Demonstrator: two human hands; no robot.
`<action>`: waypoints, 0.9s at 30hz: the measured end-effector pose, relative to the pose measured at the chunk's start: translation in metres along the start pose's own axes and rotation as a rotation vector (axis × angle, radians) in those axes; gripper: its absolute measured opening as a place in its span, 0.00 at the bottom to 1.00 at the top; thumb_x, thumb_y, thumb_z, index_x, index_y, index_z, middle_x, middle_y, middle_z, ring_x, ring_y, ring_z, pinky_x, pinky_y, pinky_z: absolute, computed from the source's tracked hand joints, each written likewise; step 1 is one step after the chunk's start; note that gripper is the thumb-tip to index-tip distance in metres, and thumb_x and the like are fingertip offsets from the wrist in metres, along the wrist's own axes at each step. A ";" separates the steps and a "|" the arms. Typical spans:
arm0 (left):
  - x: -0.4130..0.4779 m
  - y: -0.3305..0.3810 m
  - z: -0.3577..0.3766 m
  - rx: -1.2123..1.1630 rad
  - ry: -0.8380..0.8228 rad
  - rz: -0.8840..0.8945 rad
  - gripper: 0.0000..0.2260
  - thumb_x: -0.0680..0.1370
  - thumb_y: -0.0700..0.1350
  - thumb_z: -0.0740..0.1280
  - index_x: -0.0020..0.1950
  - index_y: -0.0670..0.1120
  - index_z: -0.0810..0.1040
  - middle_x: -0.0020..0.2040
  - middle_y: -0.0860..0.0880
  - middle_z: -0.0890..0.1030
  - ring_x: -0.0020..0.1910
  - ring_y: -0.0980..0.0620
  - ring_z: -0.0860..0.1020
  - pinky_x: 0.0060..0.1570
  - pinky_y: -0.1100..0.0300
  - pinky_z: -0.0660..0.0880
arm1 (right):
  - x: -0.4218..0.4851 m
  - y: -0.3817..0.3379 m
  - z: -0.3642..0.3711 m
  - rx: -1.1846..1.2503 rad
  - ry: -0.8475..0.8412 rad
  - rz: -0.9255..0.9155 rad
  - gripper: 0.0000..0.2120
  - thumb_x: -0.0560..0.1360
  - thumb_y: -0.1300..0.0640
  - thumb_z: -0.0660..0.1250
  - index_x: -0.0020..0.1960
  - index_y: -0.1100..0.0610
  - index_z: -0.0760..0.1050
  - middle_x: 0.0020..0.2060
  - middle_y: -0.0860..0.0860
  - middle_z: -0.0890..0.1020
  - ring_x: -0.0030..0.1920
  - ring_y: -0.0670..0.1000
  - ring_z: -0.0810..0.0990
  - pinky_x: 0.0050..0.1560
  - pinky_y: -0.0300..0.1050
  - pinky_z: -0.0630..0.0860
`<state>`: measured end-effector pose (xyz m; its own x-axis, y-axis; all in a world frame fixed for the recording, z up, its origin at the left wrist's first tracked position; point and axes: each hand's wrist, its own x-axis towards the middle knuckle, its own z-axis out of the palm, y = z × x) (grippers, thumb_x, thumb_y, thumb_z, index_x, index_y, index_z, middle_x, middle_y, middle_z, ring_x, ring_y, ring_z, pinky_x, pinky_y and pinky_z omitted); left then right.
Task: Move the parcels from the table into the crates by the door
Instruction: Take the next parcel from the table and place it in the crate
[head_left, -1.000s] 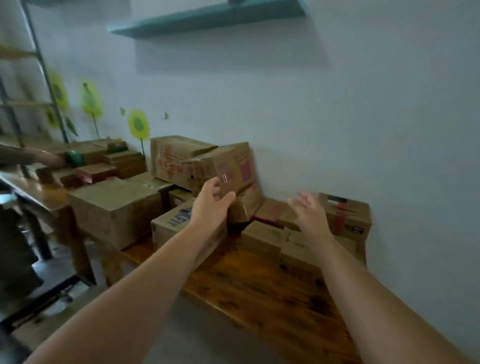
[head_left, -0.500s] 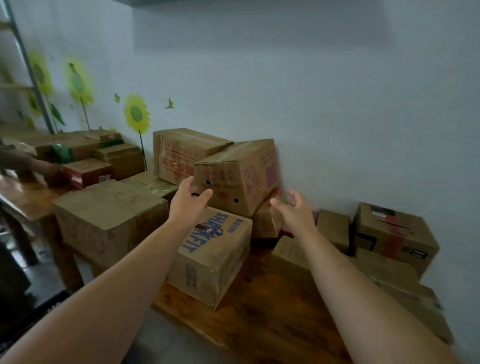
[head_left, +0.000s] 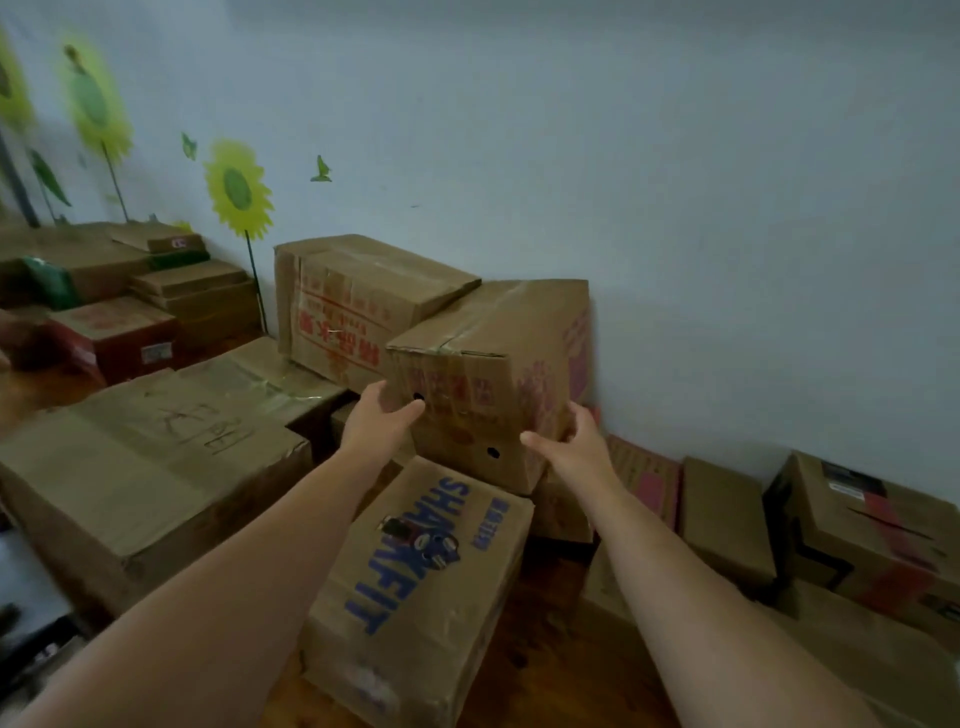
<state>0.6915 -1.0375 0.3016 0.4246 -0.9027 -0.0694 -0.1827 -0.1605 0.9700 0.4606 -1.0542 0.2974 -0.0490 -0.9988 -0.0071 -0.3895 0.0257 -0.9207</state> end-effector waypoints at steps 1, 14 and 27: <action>0.012 -0.002 0.001 -0.014 -0.017 -0.014 0.31 0.75 0.51 0.69 0.75 0.49 0.59 0.69 0.46 0.70 0.66 0.46 0.70 0.62 0.52 0.68 | 0.006 0.000 0.005 -0.006 0.002 0.020 0.44 0.69 0.48 0.75 0.76 0.50 0.54 0.75 0.53 0.61 0.73 0.56 0.62 0.69 0.56 0.65; 0.124 -0.012 -0.005 -0.186 -0.548 -0.175 0.33 0.71 0.46 0.74 0.71 0.50 0.62 0.62 0.49 0.74 0.54 0.49 0.73 0.52 0.53 0.70 | 0.032 0.003 0.072 -0.046 0.190 0.172 0.59 0.63 0.51 0.80 0.78 0.45 0.41 0.75 0.52 0.62 0.73 0.56 0.63 0.71 0.58 0.62; 0.106 0.020 -0.025 -0.305 -0.694 0.150 0.24 0.77 0.37 0.66 0.67 0.56 0.63 0.60 0.50 0.75 0.56 0.50 0.75 0.45 0.55 0.74 | -0.010 -0.029 0.065 0.095 0.388 0.041 0.47 0.66 0.55 0.78 0.76 0.44 0.53 0.65 0.49 0.75 0.65 0.53 0.73 0.67 0.59 0.68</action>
<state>0.7556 -1.1265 0.3196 -0.2573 -0.9657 0.0356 0.1012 0.0097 0.9948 0.5322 -1.0481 0.2991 -0.4139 -0.9062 0.0865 -0.2945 0.0434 -0.9547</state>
